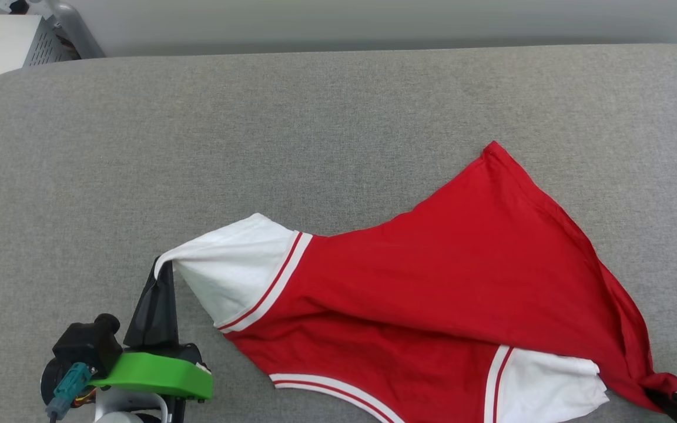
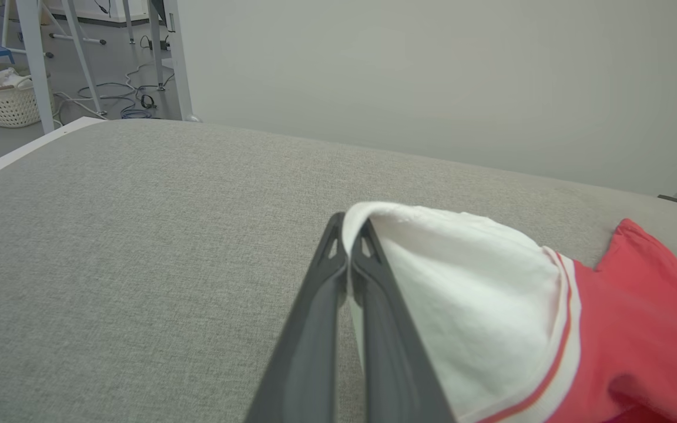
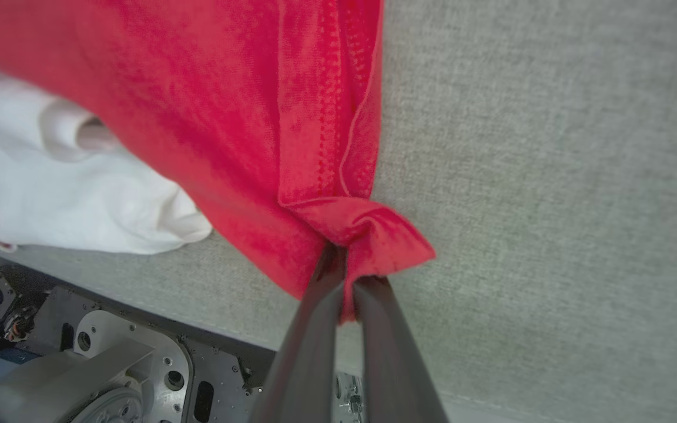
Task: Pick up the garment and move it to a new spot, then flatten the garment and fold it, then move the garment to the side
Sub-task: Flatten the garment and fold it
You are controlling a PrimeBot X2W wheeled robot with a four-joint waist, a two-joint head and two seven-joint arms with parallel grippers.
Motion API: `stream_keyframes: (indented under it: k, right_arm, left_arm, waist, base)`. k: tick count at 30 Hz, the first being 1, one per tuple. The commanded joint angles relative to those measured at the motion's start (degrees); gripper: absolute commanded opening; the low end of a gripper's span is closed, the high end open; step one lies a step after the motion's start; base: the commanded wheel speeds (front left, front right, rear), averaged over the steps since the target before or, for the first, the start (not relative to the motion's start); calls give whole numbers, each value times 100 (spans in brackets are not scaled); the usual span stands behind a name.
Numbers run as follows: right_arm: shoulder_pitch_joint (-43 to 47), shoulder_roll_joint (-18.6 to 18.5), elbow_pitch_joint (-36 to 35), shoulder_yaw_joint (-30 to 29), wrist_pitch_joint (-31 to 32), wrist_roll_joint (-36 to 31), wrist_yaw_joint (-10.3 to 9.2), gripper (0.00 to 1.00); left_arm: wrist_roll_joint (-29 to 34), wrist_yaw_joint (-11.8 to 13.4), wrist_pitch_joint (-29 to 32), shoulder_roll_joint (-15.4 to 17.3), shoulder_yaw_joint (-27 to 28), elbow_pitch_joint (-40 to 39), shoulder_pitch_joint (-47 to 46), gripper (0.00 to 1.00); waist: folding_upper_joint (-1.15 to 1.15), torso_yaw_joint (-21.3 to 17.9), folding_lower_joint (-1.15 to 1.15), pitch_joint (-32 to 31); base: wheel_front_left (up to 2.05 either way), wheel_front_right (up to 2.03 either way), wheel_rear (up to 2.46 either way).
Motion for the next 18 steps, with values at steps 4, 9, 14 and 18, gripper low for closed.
stream_keyframes:
  k: [4, 9, 14, 18]
  right_arm:
    - [442, 363, -27, -174, 239, -459, -4, 0]
    - [433, 667, -264, -881, 71, -807, -4, 100]
    - [196, 823, -898, -1782, -76, -1155, -4, 100]
    - [-291, 854, -1532, -2315, 11, -1415, -4, 100]
  left_arm:
    - [-27, 54, 22, 66, -20, -23, 39, 0]
    - [-36, 80, 17, 90, -18, -14, 69, 0]
    - [-42, 103, 23, 106, -36, -51, 87, 0]
    - [-43, 112, 21, 103, -73, -96, 58, 0]
  waist:
    - [0, 29, 0, 30]
    - [0, 6, 0, -18]
    - [0, 8, 0, -58]
    - [0, 46, 0, 37]
  base:
    - [0, 0, 0]
    - [0, 0, 0]
    - [0, 0, 0]
    - [0, 0, 0]
